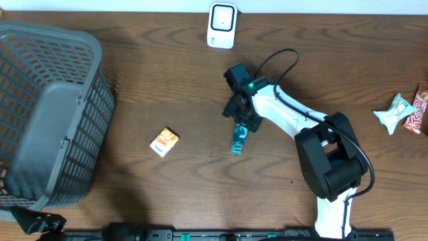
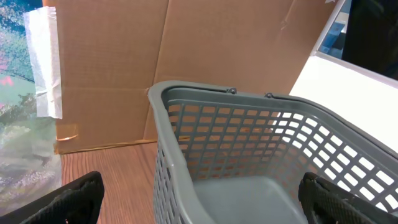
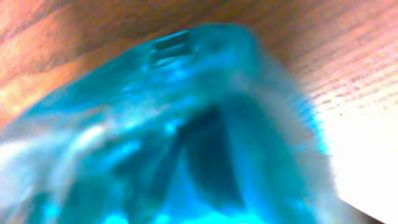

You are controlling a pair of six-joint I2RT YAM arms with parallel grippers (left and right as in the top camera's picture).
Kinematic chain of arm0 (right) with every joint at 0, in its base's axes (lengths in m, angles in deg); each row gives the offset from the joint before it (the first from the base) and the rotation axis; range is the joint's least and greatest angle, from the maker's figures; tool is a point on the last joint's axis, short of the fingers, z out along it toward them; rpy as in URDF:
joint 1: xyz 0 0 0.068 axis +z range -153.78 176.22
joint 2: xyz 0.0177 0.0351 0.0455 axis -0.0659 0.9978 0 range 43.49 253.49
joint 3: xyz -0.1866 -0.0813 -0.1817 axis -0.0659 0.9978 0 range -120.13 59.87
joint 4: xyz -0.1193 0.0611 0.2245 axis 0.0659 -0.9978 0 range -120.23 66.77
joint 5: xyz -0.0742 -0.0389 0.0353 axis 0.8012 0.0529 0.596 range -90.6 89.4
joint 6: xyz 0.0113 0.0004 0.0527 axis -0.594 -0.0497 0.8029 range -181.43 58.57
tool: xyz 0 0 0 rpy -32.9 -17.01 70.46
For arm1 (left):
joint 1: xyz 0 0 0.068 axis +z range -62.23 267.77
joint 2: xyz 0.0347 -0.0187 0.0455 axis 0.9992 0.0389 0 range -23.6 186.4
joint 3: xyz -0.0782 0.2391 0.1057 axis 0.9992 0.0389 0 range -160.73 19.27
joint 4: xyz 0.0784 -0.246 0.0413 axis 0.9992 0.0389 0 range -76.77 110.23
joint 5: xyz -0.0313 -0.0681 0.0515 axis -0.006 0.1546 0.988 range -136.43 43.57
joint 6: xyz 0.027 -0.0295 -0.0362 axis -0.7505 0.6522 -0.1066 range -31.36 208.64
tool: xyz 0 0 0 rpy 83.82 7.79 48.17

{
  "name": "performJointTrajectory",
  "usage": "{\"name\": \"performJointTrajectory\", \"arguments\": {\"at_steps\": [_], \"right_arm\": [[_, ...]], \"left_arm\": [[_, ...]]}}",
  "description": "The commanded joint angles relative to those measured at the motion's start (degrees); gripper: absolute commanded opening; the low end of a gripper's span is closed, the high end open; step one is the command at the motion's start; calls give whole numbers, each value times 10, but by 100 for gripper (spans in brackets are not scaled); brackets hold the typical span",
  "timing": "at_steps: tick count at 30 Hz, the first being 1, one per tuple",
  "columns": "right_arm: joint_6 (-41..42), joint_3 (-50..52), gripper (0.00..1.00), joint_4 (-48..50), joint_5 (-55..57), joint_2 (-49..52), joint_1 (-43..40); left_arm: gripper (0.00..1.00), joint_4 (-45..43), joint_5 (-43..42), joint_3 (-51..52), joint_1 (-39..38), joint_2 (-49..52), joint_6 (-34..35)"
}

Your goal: Scan the item barcode

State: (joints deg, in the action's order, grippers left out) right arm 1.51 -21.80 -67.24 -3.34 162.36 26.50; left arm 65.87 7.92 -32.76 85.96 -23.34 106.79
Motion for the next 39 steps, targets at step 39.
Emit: {"name": "performJointTrajectory", "arguments": {"at_steps": [39], "right_arm": [[-32, 38, 70, -61, 133, -12, 92]], "left_arm": [[100, -4, 8, 3, 3, -1, -3]]}}
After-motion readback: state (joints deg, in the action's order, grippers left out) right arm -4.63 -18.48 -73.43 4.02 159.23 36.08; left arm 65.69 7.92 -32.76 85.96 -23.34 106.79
